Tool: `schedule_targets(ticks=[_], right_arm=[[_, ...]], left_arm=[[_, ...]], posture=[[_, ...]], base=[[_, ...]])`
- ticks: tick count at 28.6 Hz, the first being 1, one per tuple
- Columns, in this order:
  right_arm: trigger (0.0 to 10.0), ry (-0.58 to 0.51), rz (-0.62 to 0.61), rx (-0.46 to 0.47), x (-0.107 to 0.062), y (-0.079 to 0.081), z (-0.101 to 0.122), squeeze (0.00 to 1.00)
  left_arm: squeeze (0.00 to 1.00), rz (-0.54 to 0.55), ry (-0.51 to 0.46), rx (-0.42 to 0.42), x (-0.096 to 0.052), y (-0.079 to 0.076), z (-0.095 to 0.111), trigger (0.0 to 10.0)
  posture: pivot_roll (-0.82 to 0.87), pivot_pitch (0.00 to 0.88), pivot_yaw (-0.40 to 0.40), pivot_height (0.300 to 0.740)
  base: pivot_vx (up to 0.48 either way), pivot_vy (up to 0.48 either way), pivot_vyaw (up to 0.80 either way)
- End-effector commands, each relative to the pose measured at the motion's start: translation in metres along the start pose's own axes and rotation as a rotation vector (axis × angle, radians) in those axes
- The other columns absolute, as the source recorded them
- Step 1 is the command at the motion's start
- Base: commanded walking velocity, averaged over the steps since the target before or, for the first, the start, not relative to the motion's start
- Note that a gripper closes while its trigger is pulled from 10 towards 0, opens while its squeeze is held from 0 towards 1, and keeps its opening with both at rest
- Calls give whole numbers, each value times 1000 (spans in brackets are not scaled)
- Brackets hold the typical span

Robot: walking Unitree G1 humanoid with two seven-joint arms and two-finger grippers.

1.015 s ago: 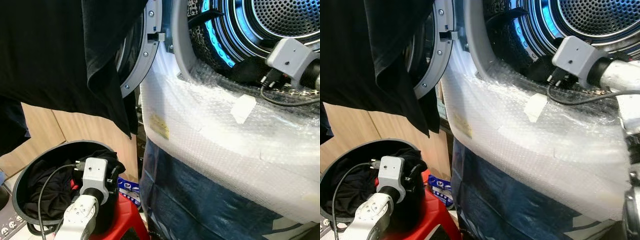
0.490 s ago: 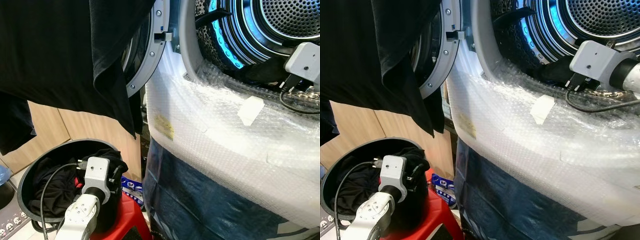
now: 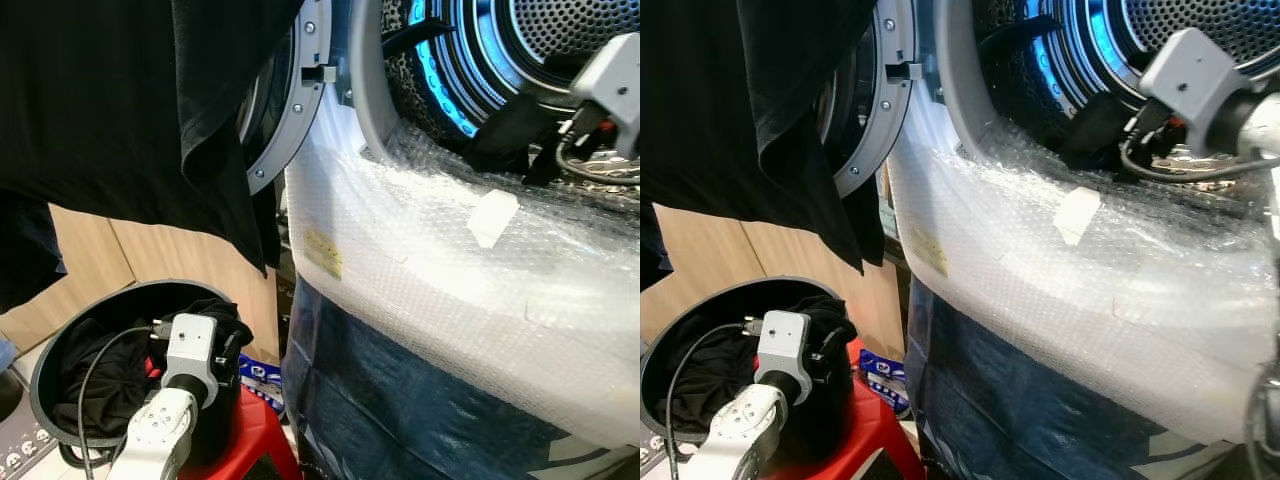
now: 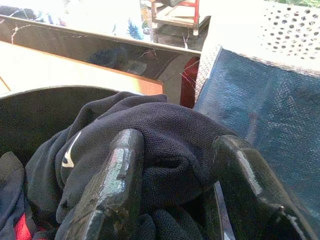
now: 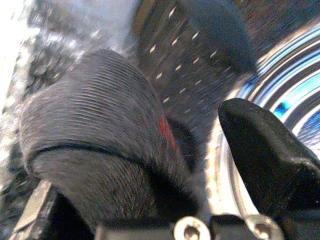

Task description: Clothes washing

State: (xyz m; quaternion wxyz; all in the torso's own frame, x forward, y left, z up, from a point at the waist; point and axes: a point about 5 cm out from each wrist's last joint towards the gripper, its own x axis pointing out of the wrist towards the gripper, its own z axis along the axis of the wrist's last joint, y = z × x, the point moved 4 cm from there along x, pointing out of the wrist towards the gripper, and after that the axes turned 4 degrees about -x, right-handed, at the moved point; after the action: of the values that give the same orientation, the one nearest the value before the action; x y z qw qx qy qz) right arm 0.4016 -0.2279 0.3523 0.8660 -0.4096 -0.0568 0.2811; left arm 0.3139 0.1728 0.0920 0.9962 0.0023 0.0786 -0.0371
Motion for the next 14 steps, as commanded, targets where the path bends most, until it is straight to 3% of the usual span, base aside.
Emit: schedule_targets(ticks=[1, 2, 3, 6, 9, 12, 13, 14], right_arm=[[10000, -27, 29, 68, 2, -3, 6, 0], [10000, -36, 62, 100, 6, 2, 5, 0], [10000, -84, 124, 205, 14, 11, 7, 0], [10000, -117, 165, 323, 22, 18, 7, 0], [10000, -95, 148, 346, 29, 20, 2, 0], [10000, -121, 64, 523, 36, 13, 4, 0], [10000, -101, -7, 630, 40, 9, -1, 0], [10000, -92, -27, 660, 42, 9, -4, 0]], left_arm=[[0, -3, 28, 4, -1, 0, -6, 10000], [0, -3, 28, 4, -1, 0, -6, 10000], [0, -2, 29, 5, -1, 0, -6, 10000], [0, -1, 29, 4, -1, 0, -6, 10000], [0, -2, 29, 4, -1, 0, -6, 10000], [0, -1, 29, 6, -1, 1, -6, 10000], [0, 1, 30, 6, -2, 1, -6, 10000], [0, 2, 30, 6, -2, 1, -6, 10000]], posture=[[-12, 0, -12, 740], [-6, 0, -16, 740], [-6, 0, -16, 740], [-6, 0, -16, 740], [-6, 0, -16, 740], [5, 0, -14, 740], [5, 0, -14, 740], [5, 0, -14, 740]], base=[[0, 0, 0], [0, 0, 0], [0, 0, 0], [0, 0, 0], [0, 0, 0], [0, 0, 0], [0, 0, 0], [0, 0, 0]])
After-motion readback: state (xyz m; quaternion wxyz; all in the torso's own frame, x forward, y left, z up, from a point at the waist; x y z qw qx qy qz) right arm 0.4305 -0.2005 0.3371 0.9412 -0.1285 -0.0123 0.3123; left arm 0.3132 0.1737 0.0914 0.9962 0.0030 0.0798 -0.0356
